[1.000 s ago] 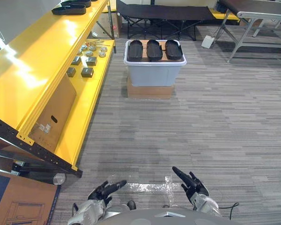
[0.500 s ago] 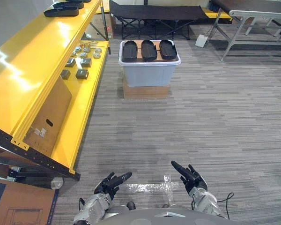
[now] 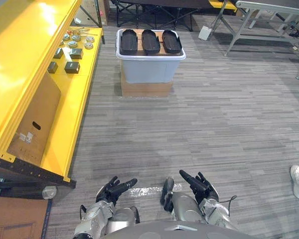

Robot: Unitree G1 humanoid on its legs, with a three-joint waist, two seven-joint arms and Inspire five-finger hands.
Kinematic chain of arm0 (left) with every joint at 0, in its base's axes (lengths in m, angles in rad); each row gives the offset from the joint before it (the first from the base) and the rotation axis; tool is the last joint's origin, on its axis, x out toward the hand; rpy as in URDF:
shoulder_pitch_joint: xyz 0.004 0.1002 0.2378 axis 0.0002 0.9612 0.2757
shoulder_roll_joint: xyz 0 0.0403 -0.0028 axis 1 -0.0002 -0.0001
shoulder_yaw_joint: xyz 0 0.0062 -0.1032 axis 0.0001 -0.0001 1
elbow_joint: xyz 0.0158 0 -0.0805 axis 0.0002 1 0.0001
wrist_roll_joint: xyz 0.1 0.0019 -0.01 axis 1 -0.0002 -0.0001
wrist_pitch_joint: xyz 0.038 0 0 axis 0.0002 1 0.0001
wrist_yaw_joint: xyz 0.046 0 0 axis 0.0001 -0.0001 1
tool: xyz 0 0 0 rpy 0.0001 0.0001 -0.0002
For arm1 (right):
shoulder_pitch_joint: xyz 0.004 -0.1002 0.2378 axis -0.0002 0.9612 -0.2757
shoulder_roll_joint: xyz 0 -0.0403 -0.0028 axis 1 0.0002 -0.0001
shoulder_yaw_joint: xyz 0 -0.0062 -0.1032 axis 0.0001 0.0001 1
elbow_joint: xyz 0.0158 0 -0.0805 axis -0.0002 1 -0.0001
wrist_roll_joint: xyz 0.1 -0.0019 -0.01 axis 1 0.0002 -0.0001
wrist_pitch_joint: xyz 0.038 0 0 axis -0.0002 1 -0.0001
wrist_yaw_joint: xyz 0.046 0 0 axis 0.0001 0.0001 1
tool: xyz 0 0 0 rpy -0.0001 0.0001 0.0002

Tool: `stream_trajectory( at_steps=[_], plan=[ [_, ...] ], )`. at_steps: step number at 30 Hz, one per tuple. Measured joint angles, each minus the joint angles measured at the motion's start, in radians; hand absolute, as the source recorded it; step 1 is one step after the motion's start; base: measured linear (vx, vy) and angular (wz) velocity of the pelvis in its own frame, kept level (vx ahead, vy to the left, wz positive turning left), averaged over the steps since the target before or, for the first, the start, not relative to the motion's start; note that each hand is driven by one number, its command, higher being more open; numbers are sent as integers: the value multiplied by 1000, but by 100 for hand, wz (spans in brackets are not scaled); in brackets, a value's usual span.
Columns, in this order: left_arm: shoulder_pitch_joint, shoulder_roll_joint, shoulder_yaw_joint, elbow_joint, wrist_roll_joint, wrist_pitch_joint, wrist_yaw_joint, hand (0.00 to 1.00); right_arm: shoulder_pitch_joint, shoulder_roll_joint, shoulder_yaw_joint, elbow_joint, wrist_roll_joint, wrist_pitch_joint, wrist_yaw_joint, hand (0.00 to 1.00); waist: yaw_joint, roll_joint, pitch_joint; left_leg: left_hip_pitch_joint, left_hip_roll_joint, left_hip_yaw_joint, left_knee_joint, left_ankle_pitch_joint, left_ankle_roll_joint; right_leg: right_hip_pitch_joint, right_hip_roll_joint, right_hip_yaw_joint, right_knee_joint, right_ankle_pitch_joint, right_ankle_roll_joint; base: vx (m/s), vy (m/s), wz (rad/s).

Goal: Walk over and take three plastic housings, then place them on the shelf

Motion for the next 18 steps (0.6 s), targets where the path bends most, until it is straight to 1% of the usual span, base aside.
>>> stream_trajectory(
  at_steps=[1, 2, 3, 4, 5, 6, 7, 8, 9, 10, 11, 12, 13, 14, 15, 16, 17, 18],
  plan=[
    [4, 3, 0, 0, 0, 3, 1, 100, 12, 0, 0, 2, -1, 0, 3, 100, 2, -5, -2, 12, -2, -3, 15, -22, -6, 2, -8, 2, -1, 4, -2, 389, -177, 21],
    [2, 9, -3, 0, -1, 18, 6, 100, 36, 2, 1, 11, -2, 3, 10, 100, 8, -8, -11, 20, 5, -25, 71, -88, -32, 3, -5, 27, 11, 15, -26, 362, -189, 27],
    [-1, 7, -6, 0, 0, 23, 9, 100, 37, 1, -1, 20, -1, 8, 11, 100, 5, 0, -13, 19, 17, -34, 97, -113, -39, 3, 2, 30, 30, 39, -61, 484, -256, 36],
    [1, 0, -14, 3, -1, 29, 15, 100, 35, -11, -17, 23, 2, 20, 12, 100, -2, 27, -21, 16, 50, -43, 122, -153, -51, 0, 21, 18, 65, 58, -100, 478, -225, 27],
    [19, -18, -18, 29, -3, 37, 26, 100, 37, -39, -18, 32, -1, 35, 12, 100, -7, 79, -58, 21, 110, -40, 133, -179, -112, 9, 67, -13, 75, 42, -117, 525, -189, 22],
    [32, -22, -16, 48, -10, 35, 35, 100, 32, -49, -15, 42, -4, 39, 16, 100, -6, 81, -76, 3, 124, -43, 208, -173, -118, 24, 79, -28, 65, 49, -127, 518, -193, 18],
    [6, -20, 13, 77, -21, 33, 47, 100, 13, -60, -14, 74, -6, 44, 17, 100, -8, 98, -68, -90, 180, -20, 442, -138, -166, 49, 100, -38, 67, 57, -190, 534, -199, 14],
    [-8, -32, 35, 91, -33, 28, 58, 100, -9, -71, -7, 91, -13, 45, 17, 100, 2, 124, -59, -179, 253, -14, 664, -87, -197, 113, 128, -45, 28, 48, -211, 505, -225, 8],
    [-11, -38, 48, 99, -44, 22, 60, 100, -19, -80, -8, 96, -28, 46, 17, 100, 2, 131, -47, -210, 266, -16, 739, -94, -191, 148, 143, -42, 11, 43, -217, 530, -179, -19],
    [-11, -62, 79, 104, -50, 19, 65, 100, -27, -91, -9, 111, -47, 48, 18, 100, 16, 144, -39, -251, 245, -37, 772, -109, -194, 212, 150, -23, -18, 26, -223, 488, -119, -46],
    [-8, -86, 112, 119, -53, 18, 78, 100, -46, -91, -9, 127, -47, 47, 19, 100, 31, 145, -38, -289, 196, -45, 703, -119, -186, 261, 147, 2, -48, 13, -227, 470, -86, -59],
    [-8, -92, 134, 119, -63, 23, 78, 100, -58, -89, -9, 128, -47, 46, 19, 100, 42, 145, -38, -311, 169, -49, 640, -117, -181, 281, 146, 17, -65, 8, -230, 434, -38, -68],
    [-4, -96, 153, 118, -65, 17, 76, 100, -71, -86, -9, 128, -49, 42, 19, 100, 60, 143, -36, -361, 126, -60, 493, -97, -153, 311, 145, 44, -89, -10, -230, 443, 2, -69],
    [-4, -108, 184, 117, -65, 16, 76, 100, -92, -79, -9, 128, -85, 41, 16, 100, 76, 145, -33, -404, 94, -64, 313, -28, -142, 336, 146, 70, -103, -34, -224, 422, 19, -66],
    [-4, -115, 204, 119, -68, 15, 77, 100, -92, -76, -7, 128, -97, 41, 13, 100, 80, 149, -27, -419, 80, -65, 187, 43, -144, 360, 150, 79, -110, -53, -213, 312, 35, -43],
    [-3, -116, 216, 119, -69, 16, 77, 100, -94, -74, -6, 128, -112, 41, 10, 100, 84, 154, -21, -425, 75, -64, 121, 83, -145, 385, 154, 84, -117, -65, -203, 274, 62, -26],
    [11, -117, 222, 130, -69, 16, 78, 100, -80, -71, 5, 132, -126, 45, 0, 100, 90, 157, -20, -433, 73, -62, 43, 139, -152, 439, 161, 96, -123, -97, -183, 389, 108, -29],
    [35, -120, 227, 132, -69, 17, 79, 100, -66, -72, 18, 131, -125, 51, -1, 100, 95, 158, -20, -434, 74, -56, 10, 167, -146, 490, 171, 112, -126, -134, -160, 433, 134, -29]
  ],
)
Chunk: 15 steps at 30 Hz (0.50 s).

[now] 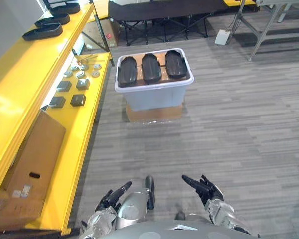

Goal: Walk over and take three plastic housings, then place them on the shelf

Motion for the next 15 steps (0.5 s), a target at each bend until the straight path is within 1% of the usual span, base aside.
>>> stream_trajectory(
  at_steps=[1, 2, 3, 4, 5, 6, 7, 8, 9, 10, 11, 12, 13, 14, 15],
  plan=[
    [12, -2, 1, 3, -7, 2, -1, 100, 4, -3, 4, -1, 1, 0, 0, 100, 1, 0, -1, 0, 5, 3, -8, 8, -1, 21, 6, 5, 1, -22, 9, 493, 182, -22],
    [27, 0, 5, 8, -21, 3, 1, 100, 9, -7, 5, 0, 1, 0, -1, 100, 7, -7, -2, -2, 15, 12, -2, 54, 37, 43, 10, 16, 34, -78, 28, 553, 224, -19],
    [28, 21, 25, 6, -30, 4, 1, 100, 11, 7, 7, 1, -1, 6, -2, 100, 20, -59, -6, -4, -14, 39, 55, 103, 89, 38, -44, 20, 109, -145, 58, 562, 227, -20],
    [34, 31, 28, 7, -31, 2, 2, 100, 14, 10, 11, 3, 0, 7, -2, 100, 24, -91, -12, 1, -29, 53, 60, 102, 104, 22, -63, 24, 178, -175, 74, 579, 170, -25],
    [29, 32, 35, 17, -21, 0, 10, 100, 8, 8, 15, 9, 0, 7, 1, 100, 24, -108, -5, 20, -43, 54, 60, 129, 144, -44, -102, 11, 358, -191, 111, 678, 198, -12],
    [8, 49, 25, 32, -12, 1, 36, 100, -7, 17, 15, 11, 2, 6, 3, 100, 13, -120, 7, 75, -59, 42, 41, 119, 197, -156, -175, -37, 647, -145, 161, 667, 194, 4],
    [0, 60, 11, 41, -11, 1, 43, 100, -8, 22, 15, 10, 2, 4, 7, 100, 3, -122, 12, 102, -65, 32, 35, 114, 211, -174, -196, -57, 695, -155, 146, 652, 216, 24],
    [-7, 71, -17, 47, -11, 0, 45, 100, 2, 28, 16, 10, 1, 3, 13, 100, 0, -125, 13, 162, -72, 28, 16, 93, 211, -192, -225, -90, 682, -166, 128, 404, 100, 22],
    [-7, 70, -22, 43, -11, -3, 45, 100, 12, 27, 17, 9, -9, -6, 13, 100, 2, -121, 14, 193, -73, 28, 6, 86, 210, -197, -228, -97, 644, -167, 126, 475, 66, 21],
    [-12, 70, -36, 35, -11, -8, 45, 100, 10, 26, 24, 6, -64, -28, 1, 100, -3, -109, 14, 231, -72, 18, -13, 70, 201, -208, -224, -108, 533, -165, 130, 337, 8, 27],
    [-36, 74, -50, 30, -12, -15, 45, 100, 6, 27, 33, -5, -124, -46, -11, 100, -7, -109, 11, 252, -71, -5, -29, 63, 192, -241, -209, -103, 417, -154, 147, 398, -31, 40],
    [-51, 74, -58, 28, -13, -20, 45, 100, 2, 27, 34, -6, -149, -58, -14, 100, -10, -107, 12, 257, -71, -23, -36, 57, 183, -261, -202, -92, 368, -146, 156, 431, -89, 81],
    [-93, 75, -82, 25, -15, -30, 41, 100, -5, 27, 34, -4, -171, -73, -19, 100, -23, -99, 16, 263, -68, -75, -37, 31, 174, -321, -182, -34, 235, -94, 174, 419, -102, 78],
    [-101, 75, -91, 26, -17, -33, 38, 100, -5, 28, 34, -4, -188, -79, -22, 100, -25, -98, 17, 268, -67, -87, -35, 22, 169, -335, -178, -14, 195, -64, 175, 391, -132, 79],
    [-104, 73, -98, 26, -19, -41, 33, 100, -5, 28, 34, -5, -199, -86, -21, 100, -26, -107, 14, 280, -68, -101, -30, 8, 157, -344, -177, 8, 143, -14, 177, 313, -163, 46]
  ],
)
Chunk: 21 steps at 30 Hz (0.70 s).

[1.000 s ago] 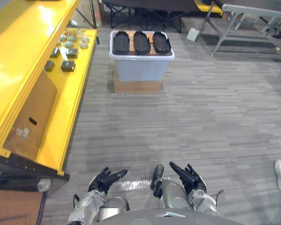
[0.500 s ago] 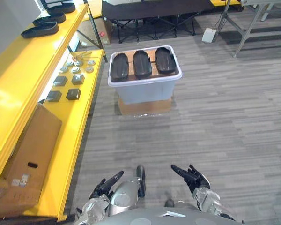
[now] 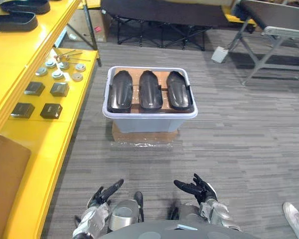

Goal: Walk over and take three plastic housings, then place them on the shelf

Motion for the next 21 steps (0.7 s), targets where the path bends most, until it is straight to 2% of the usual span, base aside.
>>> stream_trajectory(
  at_steps=[1, 2, 3, 4, 5, 6, 7, 9, 10, 11, 14, 16, 17, 18, 19, 21],
  plan=[
    [2, -4, 0, 0, 0, 0, -4, 100, 4, 0, 0, 0, -5, -11, 1, 100, 1, -2, -1, 18, -2, -16, 8, -20, -8, -7, -1, 19, -40, 62, -5, 306, -194, 43],
    [6, -6, 0, 0, 0, 0, -5, 100, 10, 2, 1, 0, -5, -14, 1, 100, 0, -3, -2, 24, -4, -27, 19, -32, -12, -6, -3, 20, -52, 91, -10, 313, -250, 45],
    [17, -5, 1, -2, 0, -3, -6, 100, 19, 10, 1, -1, -2, -16, 0, 100, 2, -17, -10, 35, -9, -45, 37, -62, -28, -2, -2, 19, -66, 149, -21, 253, -232, 36],
    [23, 0, 2, -5, -4, -6, -4, 100, 20, 18, 1, -2, 4, -16, -1, 100, 3, -30, -18, 35, -15, -54, 49, -77, -31, -2, -4, 18, -65, 169, -28, 327, -331, 61],
    [23, 6, 2, 0, -10, -10, 6, 100, 34, 23, 1, -3, 5, -15, -4, 100, -2, -43, -27, 31, -13, -89, 98, -129, -42, 16, 1, 16, -47, 217, -74, 294, -323, 55],
    [31, -11, 0, -5, -26, -14, 6, 100, 39, 7, 3, -10, 5, -14, -12, 100, 0, -10, -34, 16, 15, -97, 134, -158, -66, 20, 24, -1, -37, 196, -84, 277, -311, 49],
    [35, -26, 1, -6, -38, -22, 5, 100, 39, -4, 5, -11, 5, -15, -19, 100, 1, 9, -36, 10, 33, -103, 155, -175, -65, 24, 39, -13, -40, 184, -90, 239, -246, 24],
    [47, -57, 0, -7, -38, -40, -7, 100, 53, -21, 7, -35, 16, -9, -53, 100, -7, 57, -34, -17, 85, -110, 216, -197, -98, 59, 83, -55, -67, 158, -108, 219, -203, 41],
    [49, -60, 1, -7, -38, -43, -11, 100, 62, -23, 7, -47, 19, -8, -62, 100, -10, 59, -36, -23, 91, -98, 227, -194, -103, 67, 85, -64, -72, 152, -115, 233, -182, 48],
    [51, -57, 2, -9, -38, -47, -18, 100, 74, -22, 2, -75, 23, -2, -74, 100, -13, 54, -33, -22, 108, -41, 232, -206, -118, 97, 84, -71, -90, 132, -129, 181, -142, 26],
    [55, -51, 2, -11, -31, -68, -22, 100, 109, -22, 0, -165, 38, 5, -92, 100, -26, 43, -29, -51, 150, 37, 194, -206, -117, 125, 67, -73, -103, 111, -116, 149, -84, 3],
    [53, -49, -2, -16, -29, -69, -21, 100, 140, -28, 2, -251, 62, 6, -108, 100, -37, 46, -31, -81, 156, 49, 122, -129, -131, 113, 47, -66, -98, 107, -87, 134, 93, -19],
    [55, -50, -22, -21, -28, -69, -16, 100, 152, -46, 16, -283, 63, 7, -112, 100, -48, 62, -38, -107, 178, 52, 88, -27, -139, 106, 53, -55, -96, 107, -76, 199, 187, -33],
    [51, -41, -32, -22, -20, -68, -9, 100, 146, -43, 30, -281, 63, 11, -122, 100, -52, 51, -49, -97, 167, 70, 84, -27, -129, 100, 41, -31, -92, 114, -61, 203, 180, -42],
    [48, -23, -48, -31, 0, -70, -6, 100, 148, -33, 49, -295, 64, 9, -126, 100, -52, 24, -50, -90, 150, 90, 61, -29, -126, 92, 25, -19, -103, 120, -52, 181, 130, -33],
    [16, -1, -82, -42, 6, -72, -7, 100, 158, -8, 54, -328, 66, 7, -126, 100, -53, -8, -42, -88, 125, 101, 46, -28, -123, 93, 7, -18, -119, 131, -36, 125, 106, -7]
  ],
)
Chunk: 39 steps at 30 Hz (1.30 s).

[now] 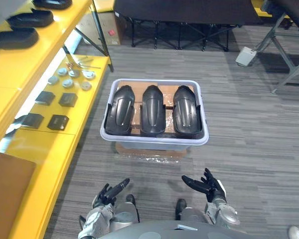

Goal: Walk over and take three plastic housings, then place them on the shelf

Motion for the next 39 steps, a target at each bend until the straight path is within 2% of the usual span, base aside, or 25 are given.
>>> stream_trajectory(
  at_steps=[2, 4, 9, 17, 20, 24, 26, 29, 31, 34, 35, 39],
  plan=[
    [-6, 1, -29, -30, 2, 0, -2, 100, 30, 9, 12, -65, -4, 0, -3, 100, -2, -12, -2, 22, -26, 5, -13, 6, 11, 25, -25, -1, -14, 8, 13, 136, 112, 3],
    [6, -4, -52, -54, 2, 0, -3, 100, 71, 10, 29, -171, -4, -1, -9, 100, -4, -7, -4, 65, -35, 16, -38, 7, 13, 52, -32, 1, -15, 9, 14, 111, 76, -8],
    [24, 0, -71, -55, 42, 5, -1, 100, 133, 10, 44, -518, 12, -3, -53, 100, -30, 2, -13, 106, -18, 38, -89, 9, 16, 57, -18, 6, -15, 9, 14, 33, 4, -9],
    [81, 28, -46, -3, 75, 0, 19, 100, 175, -10, 3, -671, 64, 6, -39, 100, -41, -13, -26, 153, -9, 74, -141, 22, 12, 57, -3, 29, -15, 7, 11, -62, -21, -14],
    [89, 34, -21, 4, 81, -16, 14, 100, 147, -32, -21, -671, 83, 53, -53, 100, -43, -26, -30, 153, -15, 76, -161, 38, 14, 52, -7, 29, -16, 4, 8, -89, -4, -3],
    [85, 40, 0, -31, 84, -28, 7, 100, -9, -96, -51, -633, 136, 74, -94, 100, -34, -45, 0, 46, 2, 66, -51, 9, 21, -2, -4, 30, -12, 20, 12, -135, -17, 2],
    [55, 55, 18, -76, 82, -38, 8, 100, -185, -140, -102, -576, 155, 74, -154, 100, -16, -60, 81, -51, 30, 48, 65, -22, 24, -40, 13, 24, -11, 44, 6, -208, -32, 11],
    [-20, 93, 19, -78, 81, -37, 24, 100, -386, -209, -136, -519, 154, 77, -245, 100, 14, -77, 174, -161, 47, 23, 140, -28, 29, -107, 31, 13, -11, 75, -4, -204, -4, 12],
    [-39, 101, 18, -75, 83, -36, 43, 100, -460, -245, -136, -475, 154, 88, -270, 100, 23, -81, 182, -215, 48, 11, 161, -26, 36, -147, 34, 7, -10, 87, -10, -76, 18, 12],
    [-59, 104, 17, -73, 85, -38, 63, 100, -610, -299, -134, -329, 156, 122, -295, 100, 41, -70, 200, -275, 48, -5, 200, -30, 45, -187, 33, 1, 3, 96, -12, -9, 43, 12],
    [-70, 102, 15, -68, 86, -39, 66, 100, -656, -321, -133, -281, 158, 129, -304, 100, 56, -62, 206, -291, 46, -6, 206, -31, 46, -201, 30, 1, 5, 97, -12, 7, 34, 7],
    [-75, 97, 15, -47, 87, -42, 77, 100, -764, -375, -122, -203, 184, 144, -308, 100, 65, -45, 231, -324, 39, -19, 210, -30, 51, -226, 26, -5, 4, 101, -15, 20, 15, 5]
  ],
)
